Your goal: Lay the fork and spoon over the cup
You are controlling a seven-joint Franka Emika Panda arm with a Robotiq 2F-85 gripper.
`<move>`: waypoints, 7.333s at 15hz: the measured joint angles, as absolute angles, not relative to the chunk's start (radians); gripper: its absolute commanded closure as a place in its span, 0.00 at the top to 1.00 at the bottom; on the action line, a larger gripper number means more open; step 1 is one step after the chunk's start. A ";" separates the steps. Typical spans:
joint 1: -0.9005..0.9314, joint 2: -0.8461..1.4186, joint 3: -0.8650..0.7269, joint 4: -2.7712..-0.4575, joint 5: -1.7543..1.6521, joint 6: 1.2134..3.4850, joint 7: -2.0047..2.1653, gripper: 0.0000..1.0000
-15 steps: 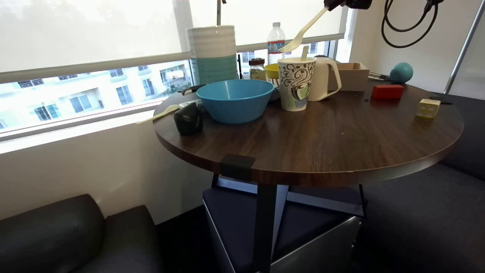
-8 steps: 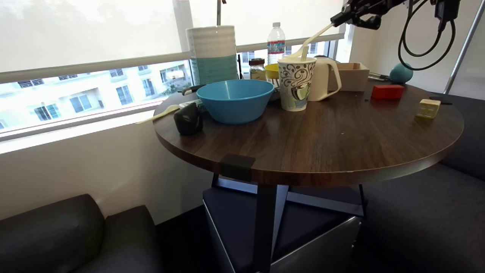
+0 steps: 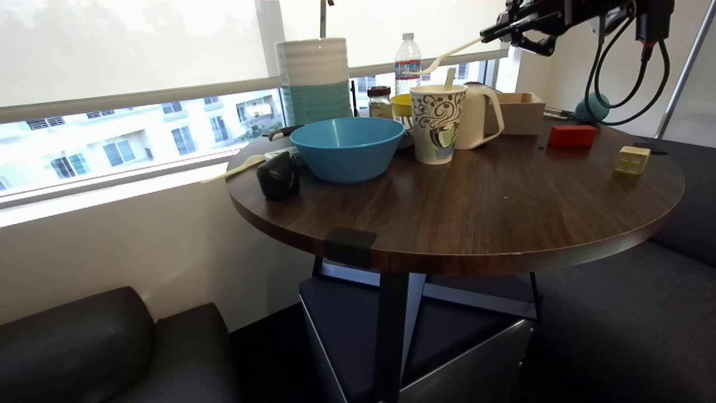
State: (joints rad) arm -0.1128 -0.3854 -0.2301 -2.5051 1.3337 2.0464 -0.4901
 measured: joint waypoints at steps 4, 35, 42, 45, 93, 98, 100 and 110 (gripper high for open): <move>-0.115 -0.364 -0.218 -2.519 1.371 2.044 -0.473 0.01; -0.158 -0.313 -0.204 -2.546 1.524 1.960 -0.485 0.01; -0.158 -0.303 -0.170 -2.568 1.523 1.948 -0.485 0.01; -0.158 -0.296 -0.167 -2.568 1.523 1.948 -0.485 0.01; -0.173 -0.271 -0.166 -2.565 1.523 1.949 -0.527 0.01; -0.173 -0.271 -0.165 -2.566 1.519 1.949 -0.527 0.11; -0.173 -0.271 -0.164 -2.568 1.518 1.949 -0.527 0.09; -0.173 -0.281 -0.163 -2.584 1.516 1.954 -0.531 0.64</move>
State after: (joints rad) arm -0.1734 -0.2812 -0.1635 -2.5843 1.5158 1.9538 -0.5310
